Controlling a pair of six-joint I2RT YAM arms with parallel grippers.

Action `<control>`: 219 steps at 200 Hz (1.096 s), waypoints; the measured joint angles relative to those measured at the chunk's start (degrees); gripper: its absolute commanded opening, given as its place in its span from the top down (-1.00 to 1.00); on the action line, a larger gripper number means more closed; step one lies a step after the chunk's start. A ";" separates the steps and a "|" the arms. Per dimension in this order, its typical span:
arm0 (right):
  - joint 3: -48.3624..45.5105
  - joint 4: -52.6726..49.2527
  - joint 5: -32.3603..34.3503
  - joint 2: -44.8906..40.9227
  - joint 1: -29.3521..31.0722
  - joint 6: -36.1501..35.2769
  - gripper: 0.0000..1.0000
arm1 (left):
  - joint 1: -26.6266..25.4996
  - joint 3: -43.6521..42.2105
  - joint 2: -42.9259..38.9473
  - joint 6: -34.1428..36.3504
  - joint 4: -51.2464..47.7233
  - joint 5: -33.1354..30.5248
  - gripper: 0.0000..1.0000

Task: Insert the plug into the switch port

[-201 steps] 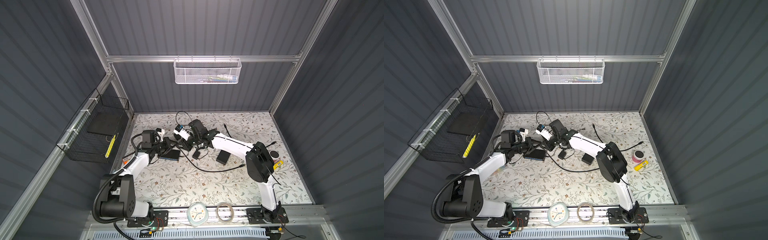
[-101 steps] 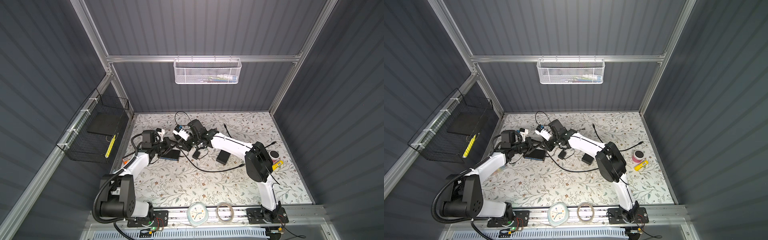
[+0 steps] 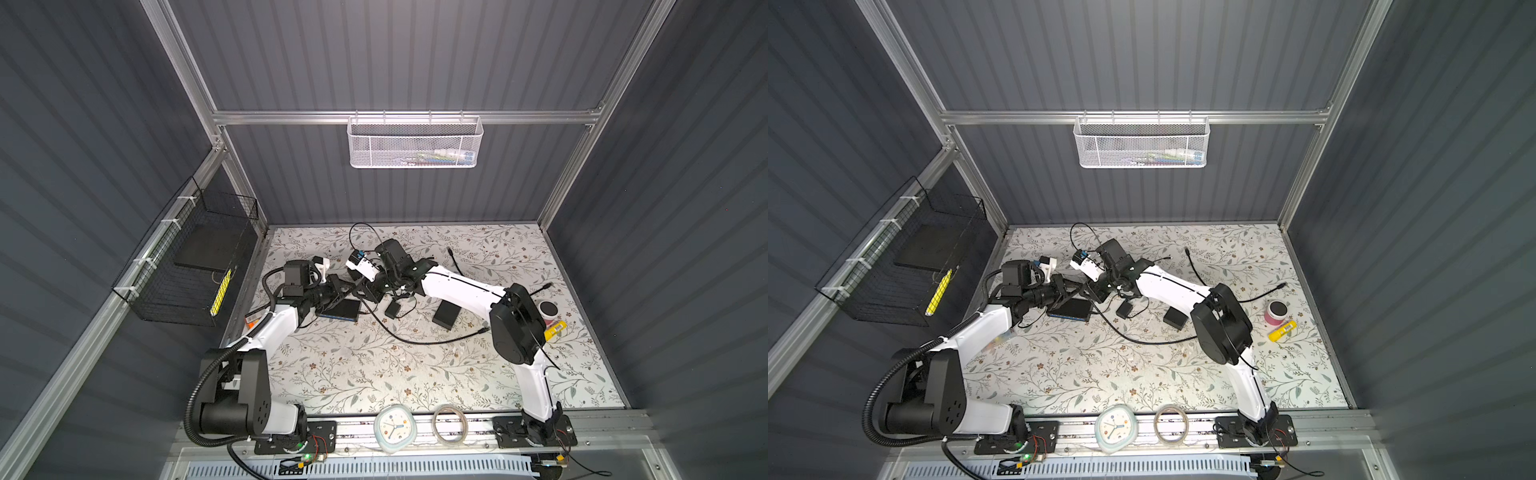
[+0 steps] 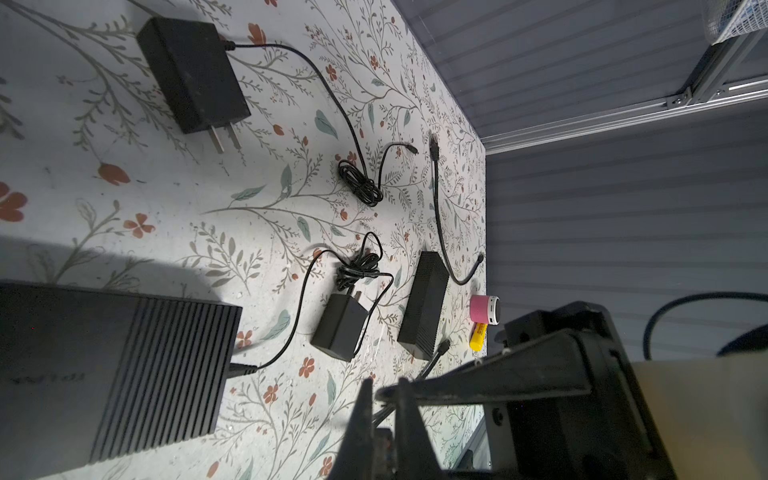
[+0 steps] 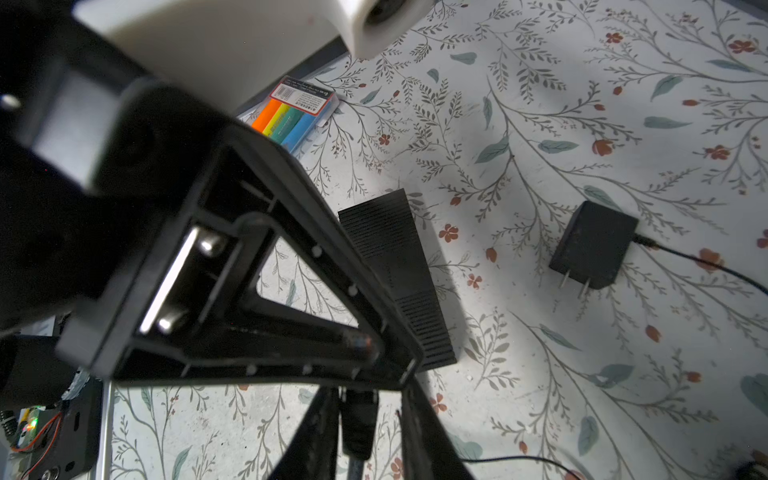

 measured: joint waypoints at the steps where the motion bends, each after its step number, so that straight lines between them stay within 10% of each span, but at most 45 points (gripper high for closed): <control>1: 0.00 0.00 0.02 0.00 0.02 -0.02 0.44 | 0.00 0.00 0.00 0.02 0.00 -0.02 0.87; 188: -0.11 -0.63 -0.15 0.35 0.44 0.24 0.89 | 0.00 -0.09 0.00 0.02 -0.09 -0.02 0.87; 219: -0.11 -0.70 -0.15 0.52 0.46 0.44 0.95 | 0.00 -0.09 0.00 0.37 -0.33 -0.22 0.31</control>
